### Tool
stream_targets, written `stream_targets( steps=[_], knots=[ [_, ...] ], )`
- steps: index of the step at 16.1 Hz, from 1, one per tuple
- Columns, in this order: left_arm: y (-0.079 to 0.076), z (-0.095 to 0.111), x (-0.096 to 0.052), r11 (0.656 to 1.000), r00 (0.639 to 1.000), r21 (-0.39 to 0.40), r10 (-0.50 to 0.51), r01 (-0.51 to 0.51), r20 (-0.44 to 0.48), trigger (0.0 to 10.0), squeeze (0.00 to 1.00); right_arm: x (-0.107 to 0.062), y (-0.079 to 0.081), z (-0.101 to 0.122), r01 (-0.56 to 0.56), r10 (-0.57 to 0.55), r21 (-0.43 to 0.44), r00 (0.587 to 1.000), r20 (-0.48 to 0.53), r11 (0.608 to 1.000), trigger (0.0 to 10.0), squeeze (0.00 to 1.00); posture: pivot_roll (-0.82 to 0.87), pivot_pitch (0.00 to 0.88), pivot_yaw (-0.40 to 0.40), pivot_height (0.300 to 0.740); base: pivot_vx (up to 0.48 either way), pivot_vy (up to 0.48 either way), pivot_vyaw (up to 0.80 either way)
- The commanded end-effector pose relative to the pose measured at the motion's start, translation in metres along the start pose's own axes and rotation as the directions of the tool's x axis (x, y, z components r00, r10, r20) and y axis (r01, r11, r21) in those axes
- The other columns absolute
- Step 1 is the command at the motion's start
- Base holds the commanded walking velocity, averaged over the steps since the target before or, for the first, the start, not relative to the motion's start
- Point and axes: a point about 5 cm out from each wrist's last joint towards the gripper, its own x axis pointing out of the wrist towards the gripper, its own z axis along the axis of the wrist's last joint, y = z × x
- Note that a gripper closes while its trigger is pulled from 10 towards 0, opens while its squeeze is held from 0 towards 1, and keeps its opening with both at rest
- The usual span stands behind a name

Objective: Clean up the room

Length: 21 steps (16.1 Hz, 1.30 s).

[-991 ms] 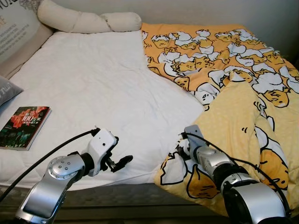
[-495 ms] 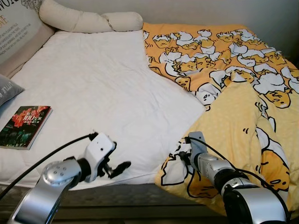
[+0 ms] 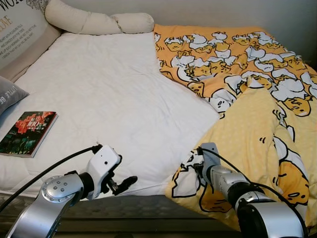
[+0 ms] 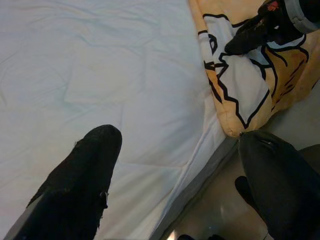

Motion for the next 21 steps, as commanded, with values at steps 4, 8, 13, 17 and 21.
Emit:
stream_targets(
  steps=[4, 8, 13, 17, 21],
  knots=[
    [-0.001, 0.003, -0.002, 1.0, 1.0, 0.004, -0.01, 0.01, 0.003, 10.0, 0.0, 0.0, -0.004, -0.009, 0.01, -0.01, 0.027, 1.0, -0.027, 1.0, 0.0, 0.0, 0.3, 0.0, 0.002, 0.74, 0.0, 0.0, 0.0],
    [0.0, 0.005, 0.001, 1.0, 1.0, 0.006, -0.007, 0.007, 0.007, 10.0, 0.0, -0.001, -0.007, -0.008, 0.006, -0.005, 0.039, 1.0, -0.019, 0.999, 0.0, 0.0, 0.3, 0.0, 0.004, 0.74, 0.0, 0.0, 0.0],
    [0.001, 0.005, 0.001, 1.0, 1.0, 0.0, 0.006, -0.006, 0.011, 10.0, 0.0, -0.003, -0.013, -0.007, -0.139, 0.138, -0.037, 0.99, -0.018, 0.99, 0.0, 0.0, 0.3, 0.0, -0.007, 0.74, 0.0, 0.0, 0.0],
    [0.002, 0.006, 0.003, 1.0, 1.0, 0.002, 0.003, -0.003, 0.015, 10.0, 0.0, -0.014, -0.017, -0.046, -0.516, 0.455, -0.297, 0.854, -0.251, 0.804, 0.0, 0.0, 0.29, 0.0, 0.002, 0.74, 0.0, 0.0, 0.0],
    [0.001, 0.007, 0.006, 1.0, 1.0, 0.007, -0.013, 0.013, 0.017, 10.0, 0.0, -0.03, -0.022, -0.094, -0.747, 0.571, -0.325, 0.658, -0.492, 0.581, 0.0, 0.0, 0.28, 0.0, 0.012, 0.74, 0.0, 0.0, 0.0]
  ],
)
